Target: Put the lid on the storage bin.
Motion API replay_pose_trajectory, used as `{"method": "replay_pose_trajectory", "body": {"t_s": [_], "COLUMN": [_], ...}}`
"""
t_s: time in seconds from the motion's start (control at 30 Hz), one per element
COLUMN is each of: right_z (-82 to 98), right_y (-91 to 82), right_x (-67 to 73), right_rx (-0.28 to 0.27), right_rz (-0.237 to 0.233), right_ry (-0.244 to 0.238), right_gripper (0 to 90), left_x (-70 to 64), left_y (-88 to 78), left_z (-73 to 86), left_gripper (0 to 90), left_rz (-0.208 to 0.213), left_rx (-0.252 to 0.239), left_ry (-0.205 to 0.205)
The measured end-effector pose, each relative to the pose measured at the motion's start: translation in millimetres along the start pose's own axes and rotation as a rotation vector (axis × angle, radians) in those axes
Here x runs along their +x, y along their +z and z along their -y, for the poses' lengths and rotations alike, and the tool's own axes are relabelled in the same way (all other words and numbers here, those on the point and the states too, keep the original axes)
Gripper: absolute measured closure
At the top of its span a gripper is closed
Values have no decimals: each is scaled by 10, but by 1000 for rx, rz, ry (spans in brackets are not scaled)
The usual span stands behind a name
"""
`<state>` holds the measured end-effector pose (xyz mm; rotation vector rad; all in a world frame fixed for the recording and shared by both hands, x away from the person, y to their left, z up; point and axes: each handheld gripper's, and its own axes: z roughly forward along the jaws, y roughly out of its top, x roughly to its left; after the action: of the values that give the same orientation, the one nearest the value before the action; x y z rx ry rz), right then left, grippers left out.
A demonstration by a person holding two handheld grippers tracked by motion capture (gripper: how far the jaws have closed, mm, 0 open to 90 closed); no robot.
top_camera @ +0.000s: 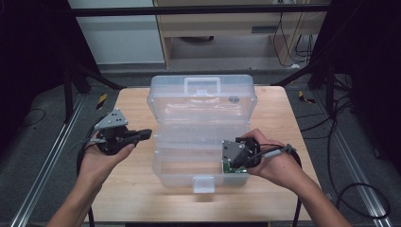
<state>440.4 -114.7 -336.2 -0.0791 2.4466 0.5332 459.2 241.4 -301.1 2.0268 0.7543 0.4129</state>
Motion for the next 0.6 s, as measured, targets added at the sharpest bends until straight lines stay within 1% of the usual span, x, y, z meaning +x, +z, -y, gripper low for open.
{"method": "replay_pose_trajectory", "body": {"t_s": [0.03, 0.17, 0.23, 0.3, 0.33, 0.4, 0.43, 0.47, 0.5, 0.53, 0.6], "right_z": [0, -1, 1, 1, 2, 3, 5, 9, 10, 10, 11], "right_y": [0, 2, 1, 1, 1, 1, 1, 0, 0, 0, -2], "right_x": [0, 3, 4, 5, 5, 5, 6, 16, 18, 21, 33], "right_rx": [0, -1, -1, -1, -1, -3, -4, -4, -4, -5, -3], "right_rz": [1, 1, 2, 2, 2, 4, 4, 6, 7, 5, 6], "right_ry": [0, -2, -1, 0, -2, -4, -4, 2, 1, -1, 2], "right_gripper": [808, 807, 807, 807, 806, 806, 806, 805, 806, 806, 806], "left_x": [0, 59, 103, 145, 186, 210, 234, 288, 288, 325, 349], "left_y": [0, 36, 55, 72, 92, 102, 114, 132, 132, 147, 155], "left_z": [0, -74, -103, -118, -127, -126, -122, -109, -109, -95, -85], "left_gripper": [900, 900, 900, 900, 900, 900, 900, 900, 900, 900, 900], "left_rz": [0, 8, 28, 41, 33, 33, 37, 45, 45, 49, 45], "left_rx": [0, -6, -22, -29, -29, -28, -31, -30, -30, -31, -30], "left_ry": [0, -29, -65, -90, -103, -110, -125, -145, -145, -164, -170]}}
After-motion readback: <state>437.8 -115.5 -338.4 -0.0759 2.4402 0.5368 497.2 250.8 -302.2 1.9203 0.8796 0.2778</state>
